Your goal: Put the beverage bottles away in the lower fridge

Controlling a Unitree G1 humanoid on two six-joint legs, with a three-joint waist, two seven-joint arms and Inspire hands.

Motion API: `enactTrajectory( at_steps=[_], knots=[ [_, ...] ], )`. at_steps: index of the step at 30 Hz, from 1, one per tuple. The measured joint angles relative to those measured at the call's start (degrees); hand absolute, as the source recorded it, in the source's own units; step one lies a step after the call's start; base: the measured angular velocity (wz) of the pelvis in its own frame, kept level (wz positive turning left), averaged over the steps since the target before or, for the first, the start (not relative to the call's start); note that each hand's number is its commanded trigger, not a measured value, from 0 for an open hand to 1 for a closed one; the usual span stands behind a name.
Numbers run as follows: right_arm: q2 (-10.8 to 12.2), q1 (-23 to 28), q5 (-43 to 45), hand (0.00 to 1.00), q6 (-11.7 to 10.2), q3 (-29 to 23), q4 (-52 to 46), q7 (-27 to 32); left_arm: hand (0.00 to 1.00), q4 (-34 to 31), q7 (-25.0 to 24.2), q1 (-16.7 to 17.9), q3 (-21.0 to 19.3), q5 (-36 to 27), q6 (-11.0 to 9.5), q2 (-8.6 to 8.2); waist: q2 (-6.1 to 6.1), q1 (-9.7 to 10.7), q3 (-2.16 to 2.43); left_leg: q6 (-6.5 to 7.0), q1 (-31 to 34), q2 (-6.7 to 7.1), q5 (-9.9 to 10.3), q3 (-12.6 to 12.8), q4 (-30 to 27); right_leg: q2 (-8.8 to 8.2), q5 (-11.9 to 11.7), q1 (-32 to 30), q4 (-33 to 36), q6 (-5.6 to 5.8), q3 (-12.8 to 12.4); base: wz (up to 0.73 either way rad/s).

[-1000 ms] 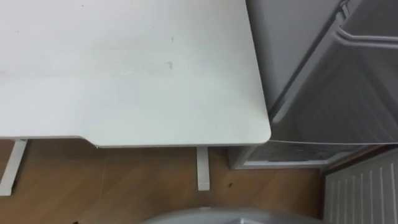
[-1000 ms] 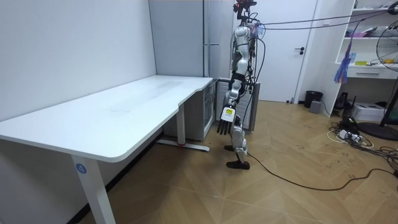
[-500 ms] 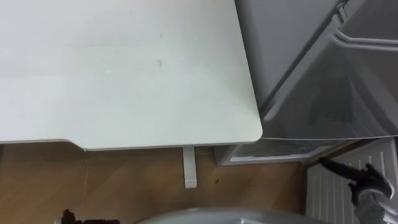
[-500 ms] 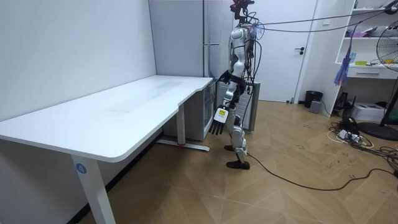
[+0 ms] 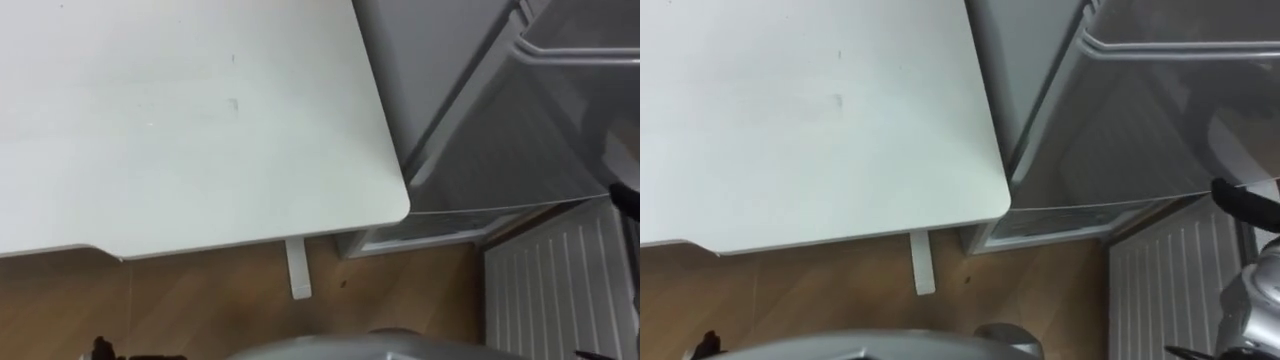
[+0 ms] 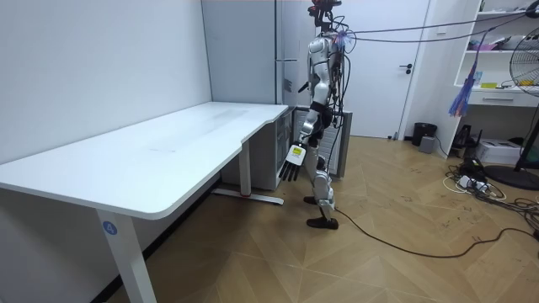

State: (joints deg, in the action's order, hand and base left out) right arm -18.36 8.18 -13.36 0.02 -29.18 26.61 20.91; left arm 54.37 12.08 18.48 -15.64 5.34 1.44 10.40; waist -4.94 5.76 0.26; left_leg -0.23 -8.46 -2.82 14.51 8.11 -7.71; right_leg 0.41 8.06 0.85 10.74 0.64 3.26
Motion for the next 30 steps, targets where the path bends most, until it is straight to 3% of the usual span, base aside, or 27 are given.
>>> enactTrajectory(
  at_steps=[9,17,22,30],
  knots=[
    [-0.3,1.9,-0.1,0.00,0.1,-4.4,2.1,2.2,0.00,-4.1,-1.4,1.3,-0.2,1.6,1.0,-0.08,0.00,0.5,0.05,-0.01,0.5,-0.25,0.0,0.0,0.0,0.26,0.0,-0.5,0.0,-0.01,0.0,0.00],
    [-0.3,1.9,-2.3,0.00,0.0,-8.0,7.6,2.1,0.00,-4.3,-4.1,1.3,-2.6,1.8,1.0,0.00,1.20,1.4,-0.23,-0.04,0.6,-0.40,0.0,0.0,0.0,0.39,0.0,-0.5,0.0,-0.12,0.0,0.01],
    [-0.3,1.9,-7.0,0.00,0.0,-10.1,13.4,2.5,0.00,-4.2,-4.4,1.9,-3.3,2.7,1.1,0.07,1.66,1.8,-0.10,-0.05,0.5,-0.39,0.0,-0.1,-0.1,0.37,0.0,-0.3,-0.1,-0.17,0.1,0.01],
    [-1.1,1.5,-11.8,0.00,0.0,-10.5,25.2,3.0,0.00,-2.7,-4.4,2.4,-4.4,5.7,1.1,0.18,0.74,1.8,-0.14,-0.07,-0.2,-0.37,0.0,-0.3,-0.1,0.37,0.5,0.4,-0.1,-0.35,0.0,0.01]
  ],
)
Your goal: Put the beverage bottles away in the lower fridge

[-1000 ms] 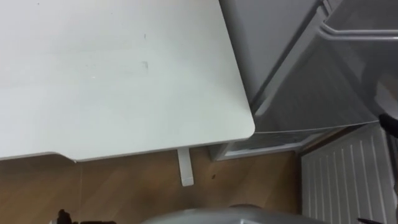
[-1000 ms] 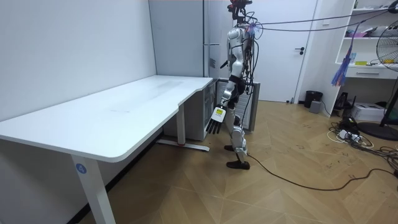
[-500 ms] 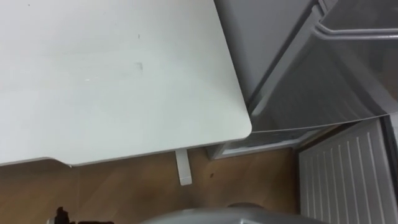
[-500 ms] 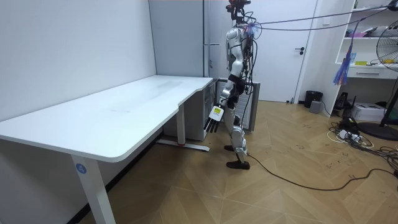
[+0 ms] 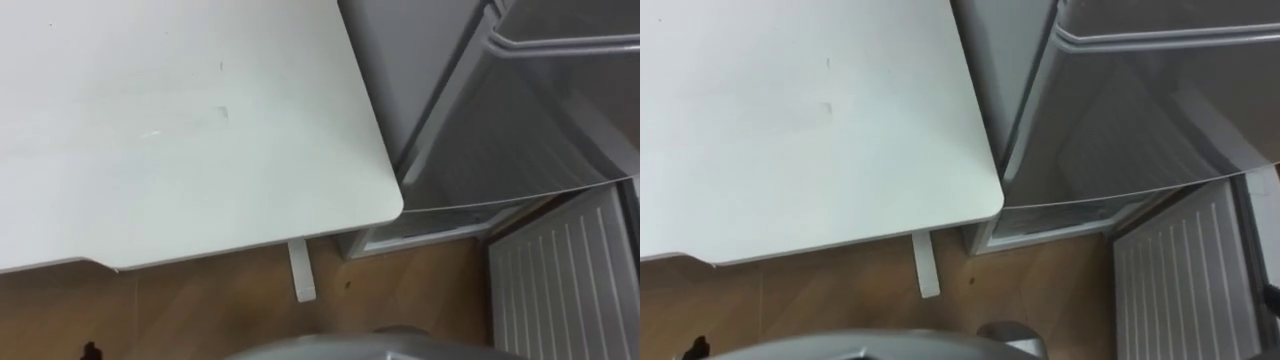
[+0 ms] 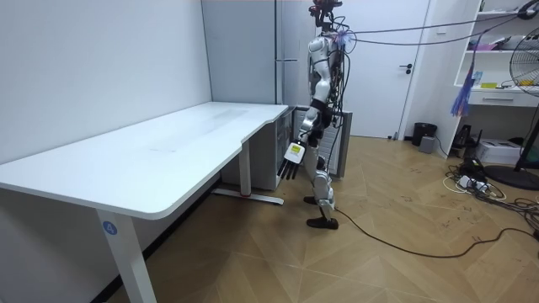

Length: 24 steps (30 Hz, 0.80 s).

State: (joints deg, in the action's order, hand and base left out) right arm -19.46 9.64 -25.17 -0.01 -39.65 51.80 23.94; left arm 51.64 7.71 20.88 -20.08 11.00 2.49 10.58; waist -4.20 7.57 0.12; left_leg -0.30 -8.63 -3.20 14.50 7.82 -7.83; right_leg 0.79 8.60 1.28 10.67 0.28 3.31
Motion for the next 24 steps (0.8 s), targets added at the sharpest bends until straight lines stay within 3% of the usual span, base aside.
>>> enactTrajectory(
  at_steps=[5,12,13,18,21,24],
  knots=[
    [-3.4,0.0,-4.1,0.00,0.1,-0.5,2.6,0.3,0.00,-0.1,-0.1,0.2,-1.8,0.0,0.0,0.46,-1.08,0.0,-0.06,-0.03,0.0,-0.07,0.0,-0.4,0.0,0.00,0.1,0.3,-0.1,-0.05,0.4,0.04],
    [-8.0,-2.3,-9.1,0.00,0.2,-0.5,5.7,0.3,0.00,-1.0,-1.4,-0.2,-2.2,0.0,0.1,3.49,-2.19,0.1,-0.14,-0.21,0.8,-0.17,0.1,-1.7,-0.6,0.10,0.2,0.1,-0.1,-0.16,0.8,0.06],
    [-8.6,-2.9,-9.2,0.00,0.2,-0.5,6.9,0.3,0.00,-1.0,-1.7,-0.2,-2.2,0.0,0.0,3.86,-2.14,0.1,-0.07,-0.23,1.0,-0.18,0.1,-1.8,-0.7,0.10,0.2,0.1,-0.1,-0.17,0.9,0.08],
    [-15.9,-6.0,-9.3,0.00,0.8,-0.5,16.5,-0.8,0.00,-1.0,-2.1,0.0,-2.4,1.1,0.1,5.38,-1.71,0.3,0.06,-0.32,2.0,-0.30,0.2,-2.6,-1.5,0.02,0.1,-0.2,0.0,-0.25,2.0,0.10],
    [-18.3,-6.2,-9.3,0.00,0.9,-0.5,19.5,-1.2,0.00,-1.1,-2.1,-0.2,-2.3,1.1,0.3,5.65,-1.64,0.5,-0.01,-0.53,2.5,-0.47,0.3,-3.2,-1.9,0.12,0.1,-0.2,0.0,-0.36,2.4,0.10],
    [-18.4,-6.3,-9.3,0.00,1.4,-0.5,21.3,-1.3,0.00,-1.8,-2.1,-0.3,-2.3,2.9,1.4,5.96,-1.51,0.5,0.01,-0.94,3.1,-0.91,0.6,-3.3,-2.8,0.56,0.0,-0.3,-0.1,-0.63,1.6,0.05]
  ],
)
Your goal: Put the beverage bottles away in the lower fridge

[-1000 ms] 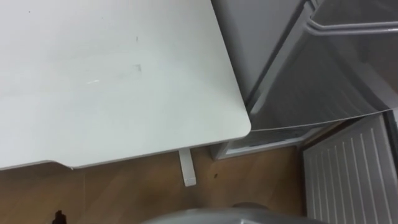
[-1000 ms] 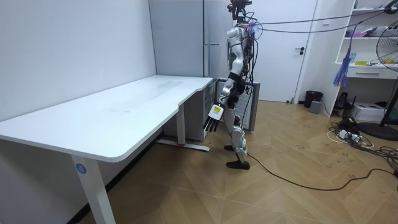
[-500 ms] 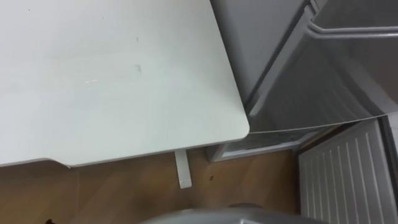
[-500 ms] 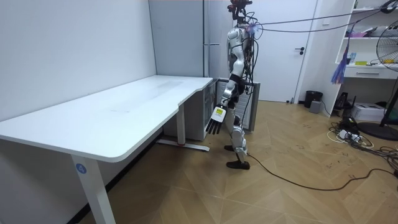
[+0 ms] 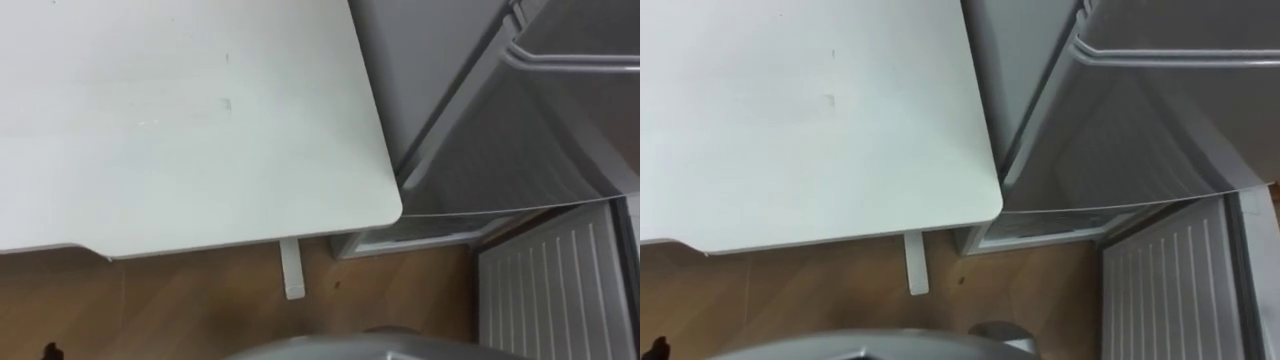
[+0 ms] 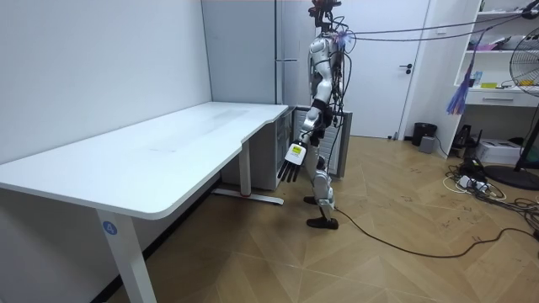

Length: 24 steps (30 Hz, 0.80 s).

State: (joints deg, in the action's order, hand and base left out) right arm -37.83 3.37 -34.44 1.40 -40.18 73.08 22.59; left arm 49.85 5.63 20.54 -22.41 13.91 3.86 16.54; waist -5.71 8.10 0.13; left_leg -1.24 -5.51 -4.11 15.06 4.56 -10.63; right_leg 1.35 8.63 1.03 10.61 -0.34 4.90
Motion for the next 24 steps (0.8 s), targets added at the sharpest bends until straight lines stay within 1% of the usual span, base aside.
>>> enactTrajectory(
  at_steps=[1,2,3,5,7,8,9,10,12,19,22,24],
  knots=[
    [0.0,0.1,0.0,0.00,0.1,0.0,0.4,-0.1,0.00,-0.2,0.0,0.0,0.1,0.5,0.1,0.02,0.03,0.0,-0.01,-0.08,0.1,-0.10,0.1,0.0,0.0,0.07,0.0,0.0,0.0,-0.10,0.0,0.00],
    [0.0,0.4,0.0,0.00,0.6,0.1,0.8,-0.3,0.00,-0.5,0.0,-0.1,0.3,1.0,0.4,0.02,0.18,0.0,0.09,-0.17,0.3,-0.21,0.1,0.0,-0.2,0.14,0.0,0.0,0.0,-0.27,0.1,0.00],
    [0.0,0.6,-0.1,0.00,1.2,0.1,0.8,-0.4,0.00,-0.5,-0.1,-0.1,0.3,1.6,0.7,0.02,0.30,0.0,0.20,-0.20,0.3,-0.25,0.1,0.0,-0.2,0.22,0.1,0.0,-0.1,-0.46,0.0,0.00],
    [0.0,1.2,-0.7,0.00,1.3,0.1,1.6,-0.8,0.00,-0.5,-0.1,-0.1,0.3,1.9,1.2,0.03,0.76,0.0,0.51,-0.25,0.1,-0.34,0.1,0.0,-0.3,0.34,0.1,0.2,-0.1,-0.57,-0.2,0.00],
    [0.0,1.2,-1.6,0.00,2.3,0.1,3.3,-1.1,0.00,-0.5,-0.1,-0.1,0.3,1.9,1.7,0.06,0.94,0.0,0.58,-0.31,-0.1,-0.36,0.1,0.0,-0.3,0.38,0.1,0.3,-0.1,-0.63,-0.3,0.00],
    [0.0,1.2,-2.0,0.00,3.0,0.0,4.4,-1.7,0.00,-0.5,-0.2,-0.3,0.2,2.0,2.3,0.06,0.99,0.0,0.62,-0.33,-0.1,-0.35,0.0,0.1,-0.3,0.37,0.1,0.3,-0.1,-0.66,-0.3,0.00],
    [0.0,1.2,-2.2,0.00,3.7,0.0,5.4,-2.2,0.00,-0.6,-0.2,-0.3,0.2,2.0,2.6,0.07,1.38,0.0,0.46,-0.34,-0.1,-0.35,0.0,0.1,-0.4,0.37,0.1,0.3,-0.1,-0.68,-0.4,0.00],
    [0.0,1.2,-2.3,0.00,4.0,0.0,5.8,-2.4,0.00,-0.6,-0.3,-0.3,0.2,2.0,2.7,0.06,1.35,0.0,0.50,-0.34,-0.1,-0.35,0.0,0.1,-0.4,0.37,0.1,0.3,-0.1,-0.68,-0.4,0.00],
    [0.0,1.3,-3.1,0.00,4.8,0.1,7.0,-3.2,0.00,-1.0,-1.0,-0.3,0.2,2.0,3.1,0.17,1.61,-0.1,0.37,-0.34,-0.1,-0.39,0.0,0.1,-0.4,0.43,0.1,0.2,-0.1,-0.68,-0.5,0.00],
    [0.0,3.0,-3.8,0.00,5.3,0.2,7.2,-5.6,0.00,-1.5,-2.4,-0.7,0.2,2.0,3.4,0.44,1.67,-0.2,0.34,-0.44,0.2,-0.47,0.0,0.1,-0.4,0.48,0.2,-0.1,-0.2,-0.81,-0.3,0.00],
    [0.1,3.1,-3.6,0.00,6.2,0.2,7.5,-6.9,0.00,-2.6,-2.6,-0.7,0.3,2.0,3.6,0.44,1.65,-0.1,0.35,-0.44,0.8,-0.43,0.0,0.0,-0.7,0.45,0.2,-0.4,-0.4,-0.82,-0.2,0.01],
    [0.5,3.3,-3.0,0.00,6.2,0.5,7.6,-7.6,0.00,-2.7,-2.6,-1.0,0.6,2.0,3.6,0.63,1.66,-0.1,0.33,-0.44,0.6,-0.46,0.0,0.0,-0.7,0.51,0.2,0.0,-0.9,-0.85,-0.2,0.02]
  ],
)
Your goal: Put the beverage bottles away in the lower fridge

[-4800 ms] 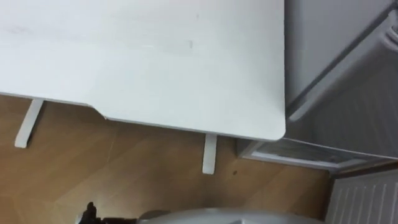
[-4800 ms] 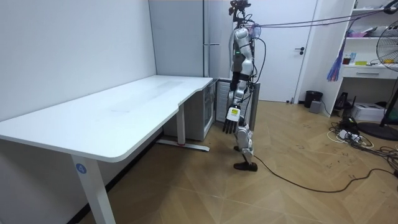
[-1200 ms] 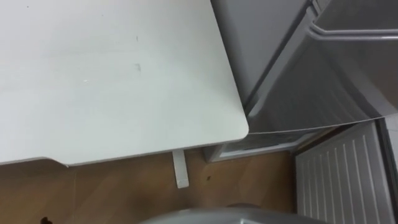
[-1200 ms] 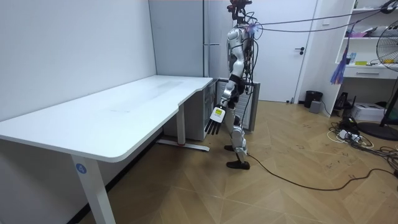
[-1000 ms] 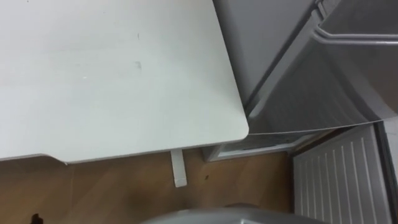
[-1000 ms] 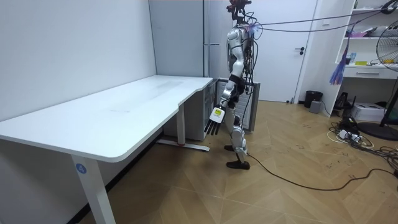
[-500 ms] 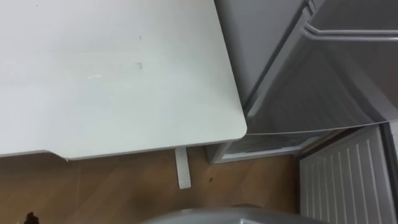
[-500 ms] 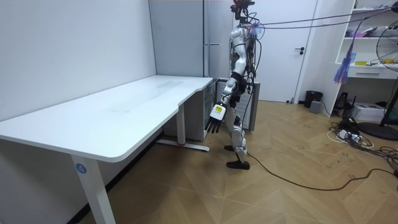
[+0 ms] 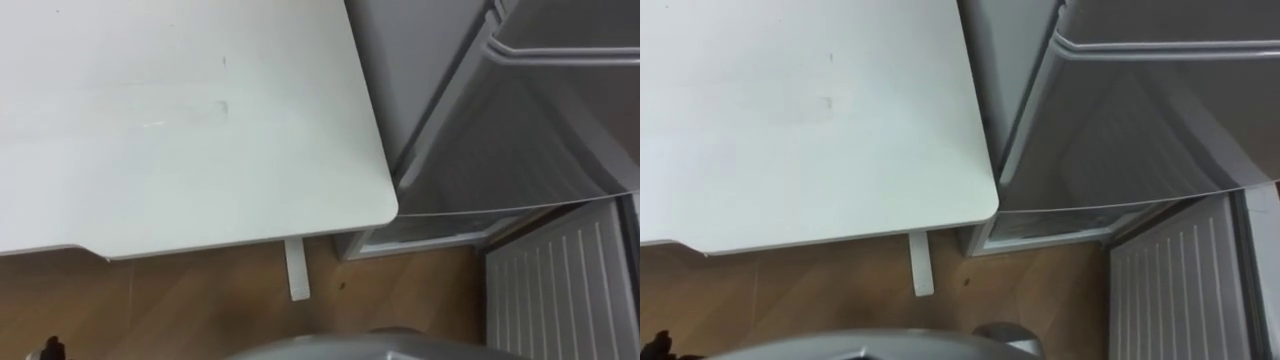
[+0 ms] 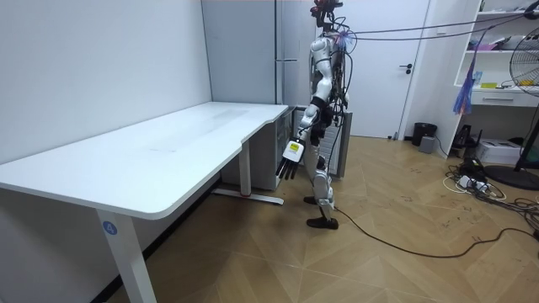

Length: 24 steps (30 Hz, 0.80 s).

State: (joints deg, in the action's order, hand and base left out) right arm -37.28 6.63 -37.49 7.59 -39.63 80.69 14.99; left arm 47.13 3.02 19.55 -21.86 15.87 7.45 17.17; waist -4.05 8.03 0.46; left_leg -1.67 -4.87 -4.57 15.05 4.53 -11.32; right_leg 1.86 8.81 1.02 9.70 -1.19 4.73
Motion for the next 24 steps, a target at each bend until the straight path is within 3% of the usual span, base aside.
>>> enactTrajectory(
  at_steps=[7,10,17,22,24],
  knots=[
    [1.0,0.6,0.3,0.00,-0.5,0.3,-0.6,-0.8,0.00,0.1,-0.3,-0.1,1.9,0.0,-0.3,0.12,-0.09,-0.3,-0.21,0.00,-0.2,-0.06,0.0,0.2,0.3,0.08,0.0,0.0,-0.1,-0.01,-0.2,-0.01],
    [3.4,3.0,1.3,0.00,-1.5,1.8,-4.3,-0.7,0.00,0.1,-0.3,-0.1,2.6,0.0,-0.4,0.12,0.10,-0.8,-0.24,-0.19,-0.4,-0.20,0.1,0.5,0.7,0.26,0.0,-0.2,-0.1,-0.01,-0.4,-0.04],
    [10.9,6.7,4.8,0.00,-7.6,6.5,-9.7,-1.2,0.00,2.3,-0.3,-2.0,4.2,0.0,-1.7,-0.05,0.60,-2.0,-0.30,-0.57,-0.8,-0.79,0.4,1.6,0.9,0.81,-0.2,-0.1,-0.3,-0.43,-0.8,-0.06],
    [14.1,8.9,6.3,0.00,-9.4,10.8,-13.0,-2.9,0.00,4.2,-0.3,-3.4,7.0,0.0,-2.7,-0.35,0.81,-2.3,-0.29,-0.77,-0.9,-1.13,0.5,1.8,0.8,1.14,-0.4,0.0,-0.5,-0.63,-0.9,-0.03],
    [15.4,9.8,6.2,0.00,-10.1,12.9,-14.9,-4.4,0.00,4.8,-0.3,-3.0,7.8,0.0,-2.7,-0.71,0.92,-2.9,-0.36,-1.04,-1.4,-1.58,0.7,3.3,0.7,1.42,-0.5,0.1,-0.5,-0.85,-0.9,-0.24]
  ],
)
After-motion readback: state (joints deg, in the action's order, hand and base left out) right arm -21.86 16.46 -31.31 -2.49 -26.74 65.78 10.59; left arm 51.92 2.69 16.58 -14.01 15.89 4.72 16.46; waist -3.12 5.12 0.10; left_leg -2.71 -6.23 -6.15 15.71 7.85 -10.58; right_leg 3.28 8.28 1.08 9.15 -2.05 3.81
